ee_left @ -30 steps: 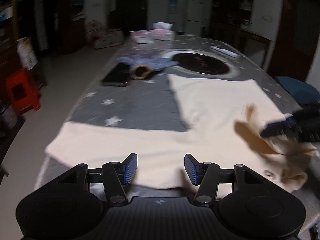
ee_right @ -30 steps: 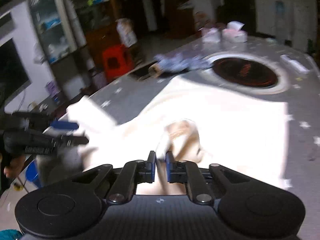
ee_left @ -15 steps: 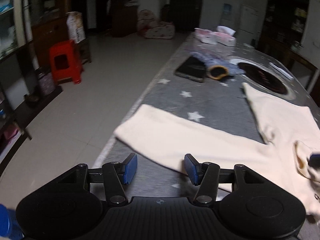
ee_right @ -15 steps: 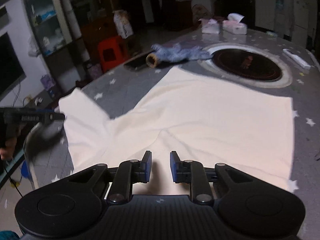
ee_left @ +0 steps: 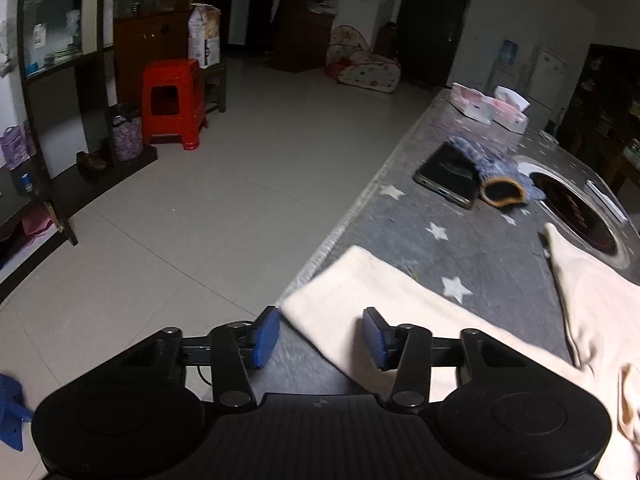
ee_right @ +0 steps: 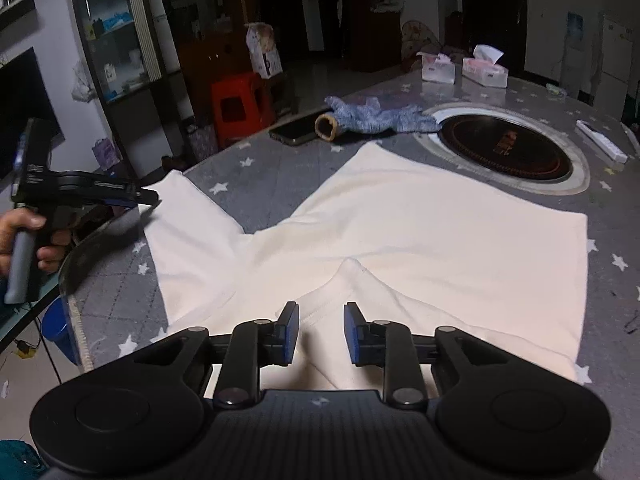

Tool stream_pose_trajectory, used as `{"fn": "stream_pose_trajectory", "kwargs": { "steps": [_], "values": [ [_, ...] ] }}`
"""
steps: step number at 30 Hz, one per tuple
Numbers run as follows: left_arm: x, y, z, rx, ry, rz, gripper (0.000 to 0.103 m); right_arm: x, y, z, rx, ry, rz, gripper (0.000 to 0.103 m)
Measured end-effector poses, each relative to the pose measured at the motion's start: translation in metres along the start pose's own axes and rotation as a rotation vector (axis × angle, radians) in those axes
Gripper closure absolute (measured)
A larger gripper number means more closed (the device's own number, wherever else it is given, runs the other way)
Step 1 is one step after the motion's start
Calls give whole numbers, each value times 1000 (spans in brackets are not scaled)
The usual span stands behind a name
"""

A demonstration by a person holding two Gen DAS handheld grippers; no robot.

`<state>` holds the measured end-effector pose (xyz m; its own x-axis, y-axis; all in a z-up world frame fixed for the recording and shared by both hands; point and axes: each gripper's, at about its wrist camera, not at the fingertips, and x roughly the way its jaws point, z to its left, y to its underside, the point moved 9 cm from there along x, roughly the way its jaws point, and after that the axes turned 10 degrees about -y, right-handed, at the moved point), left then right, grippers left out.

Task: Fold clothes

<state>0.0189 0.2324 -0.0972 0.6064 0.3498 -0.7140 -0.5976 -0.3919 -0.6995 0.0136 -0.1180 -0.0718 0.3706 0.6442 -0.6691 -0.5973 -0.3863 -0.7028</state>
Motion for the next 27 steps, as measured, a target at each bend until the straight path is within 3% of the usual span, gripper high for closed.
{"fn": "stream_pose_trajectory", "kwargs": {
  "steps": [6,10,14,21,27],
  "values": [
    [5,-6,3,-35,-17,-7,91,-21,2,1,7,9,-47,74],
    [-14,-14,-14,-17,52,-39,93,-37,5,-6,24,38,-80,74],
    [-51,-26,-54,17,195,-79,93,-52,12,-19,58,68,-103,74],
    [-122,-32,-160,155,462,-134,93,-80,30,-46,127,126,-144,74],
    [-161,-8,-246,256,657,-83,93,-106,47,-68,181,160,-189,74]
  ]
}}
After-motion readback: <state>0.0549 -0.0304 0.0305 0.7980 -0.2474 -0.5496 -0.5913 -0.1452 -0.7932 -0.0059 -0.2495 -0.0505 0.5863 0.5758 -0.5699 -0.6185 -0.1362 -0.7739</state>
